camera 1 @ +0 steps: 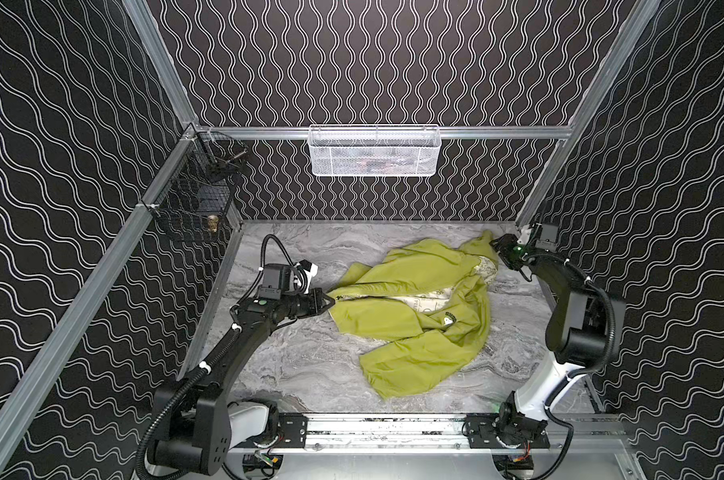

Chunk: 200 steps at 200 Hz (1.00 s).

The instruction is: Zip up the jacket

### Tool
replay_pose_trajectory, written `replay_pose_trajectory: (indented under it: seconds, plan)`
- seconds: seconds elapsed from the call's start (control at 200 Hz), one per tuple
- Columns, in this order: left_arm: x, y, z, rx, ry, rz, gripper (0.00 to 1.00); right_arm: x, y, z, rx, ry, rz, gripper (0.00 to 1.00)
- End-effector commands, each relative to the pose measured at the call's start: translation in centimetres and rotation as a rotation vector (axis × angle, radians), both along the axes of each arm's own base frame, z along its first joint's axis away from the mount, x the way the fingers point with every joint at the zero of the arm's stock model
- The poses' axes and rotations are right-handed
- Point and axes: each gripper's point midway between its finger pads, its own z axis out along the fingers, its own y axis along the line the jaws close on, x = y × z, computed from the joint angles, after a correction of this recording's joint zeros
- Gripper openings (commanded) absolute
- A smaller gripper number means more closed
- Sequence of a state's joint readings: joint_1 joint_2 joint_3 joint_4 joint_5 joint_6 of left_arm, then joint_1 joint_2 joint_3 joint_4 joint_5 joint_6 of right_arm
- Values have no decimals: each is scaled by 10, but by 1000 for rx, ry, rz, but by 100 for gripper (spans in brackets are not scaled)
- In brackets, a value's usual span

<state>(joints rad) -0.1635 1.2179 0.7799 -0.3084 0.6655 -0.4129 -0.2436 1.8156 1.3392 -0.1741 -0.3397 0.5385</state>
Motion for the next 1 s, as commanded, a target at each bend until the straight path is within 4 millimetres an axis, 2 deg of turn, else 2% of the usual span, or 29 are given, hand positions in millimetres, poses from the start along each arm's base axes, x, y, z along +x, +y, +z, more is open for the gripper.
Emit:
replay_pose_trajectory:
  seconds: [0.0, 0.16, 0.27, 0.405, 0.591, 0.731, 0.921, 0.996]
  plan:
    - [2, -2, 6, -13, -37, -17, 0, -24, 3, -9, -35, 93, -27, 50]
    - [2, -2, 6, -16, -37, -17, 0, -49, 36, -18, -52, 137, 31, 46]
    - [2, -2, 8, -16, -42, -20, 0, -62, 57, -33, -49, 179, 69, 46]
    - [2, -2, 10, -12, -49, -24, 0, -65, 69, -50, -48, 209, 84, 47]
    - [1, -3, 12, -17, -53, -25, 0, -64, 72, -66, -38, 247, 87, 45]
    - [1, -3, 11, -20, -51, -23, 0, -66, 73, -76, -36, 264, 91, 31]
    - [2, -3, 9, -17, -45, -22, 0, -75, 73, -79, -36, 268, 92, 0]
    - [2, -2, 9, -11, -45, -21, 0, -75, 74, -72, -31, 249, 94, 0]
